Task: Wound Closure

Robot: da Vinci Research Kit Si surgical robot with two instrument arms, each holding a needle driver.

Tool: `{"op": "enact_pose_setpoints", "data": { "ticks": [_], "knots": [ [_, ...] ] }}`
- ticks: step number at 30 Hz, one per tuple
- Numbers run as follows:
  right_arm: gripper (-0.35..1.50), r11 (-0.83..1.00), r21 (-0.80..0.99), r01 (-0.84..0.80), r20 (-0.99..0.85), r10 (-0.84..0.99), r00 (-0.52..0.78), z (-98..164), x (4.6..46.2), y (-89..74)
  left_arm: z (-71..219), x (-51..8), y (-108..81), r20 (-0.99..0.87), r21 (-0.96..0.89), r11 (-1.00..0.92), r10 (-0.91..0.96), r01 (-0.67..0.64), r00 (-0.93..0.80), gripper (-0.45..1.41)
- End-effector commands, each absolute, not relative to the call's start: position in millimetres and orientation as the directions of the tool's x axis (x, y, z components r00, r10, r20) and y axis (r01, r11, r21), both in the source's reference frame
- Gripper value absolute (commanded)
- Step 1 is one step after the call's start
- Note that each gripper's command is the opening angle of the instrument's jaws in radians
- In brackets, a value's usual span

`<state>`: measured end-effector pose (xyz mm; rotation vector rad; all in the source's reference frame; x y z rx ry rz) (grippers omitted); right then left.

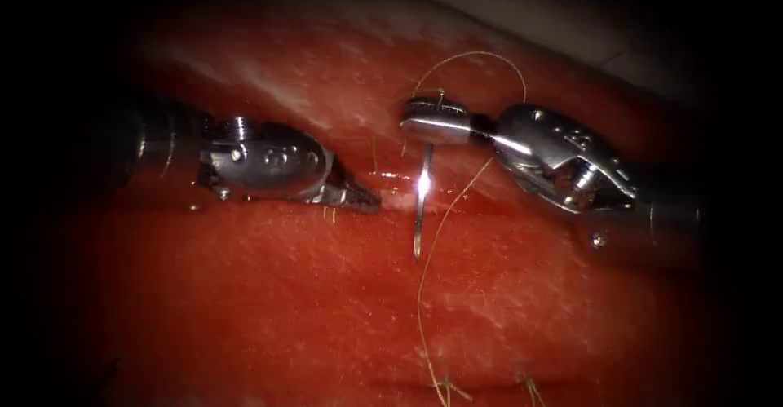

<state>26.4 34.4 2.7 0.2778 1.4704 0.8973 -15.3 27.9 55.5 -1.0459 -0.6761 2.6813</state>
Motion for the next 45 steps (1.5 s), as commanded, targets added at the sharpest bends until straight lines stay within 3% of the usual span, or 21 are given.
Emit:
{"op": "enact_pose_setpoints", "data": {
  "ticks": [1,9,27,45],
  "knots": [
    [-0.35,0.665,0.661,-0.349,-0.739,0.659,-0.143,3.1,27.2,34.6,56.3,-16.2,27.9,-0.595,-0.479,-0.878,0.326,-0.002,-0.734,-0.35],
    [-0.35,0.702,0.615,-0.361,-0.777,0.618,-0.121,3.0,27.5,34.3,58.6,-17.0,29.9,-0.569,-0.495,-0.869,0.329,-0.006,-0.754,-0.35],
    [-0.35,0.810,0.430,-0.398,-0.892,0.450,-0.047,4.0,28.0,35.3,61.5,-21.2,29.2,-0.333,-0.759,-0.646,0.287,0.076,-0.898,-0.35],
    [-0.35,0.845,0.299,-0.443,-0.941,0.337,0.008,7.5,29.6,36.1,59.2,-19.1,27.8,-0.358,-0.815,-0.561,0.292,0.145,-0.887,-0.35]
  ]
}}
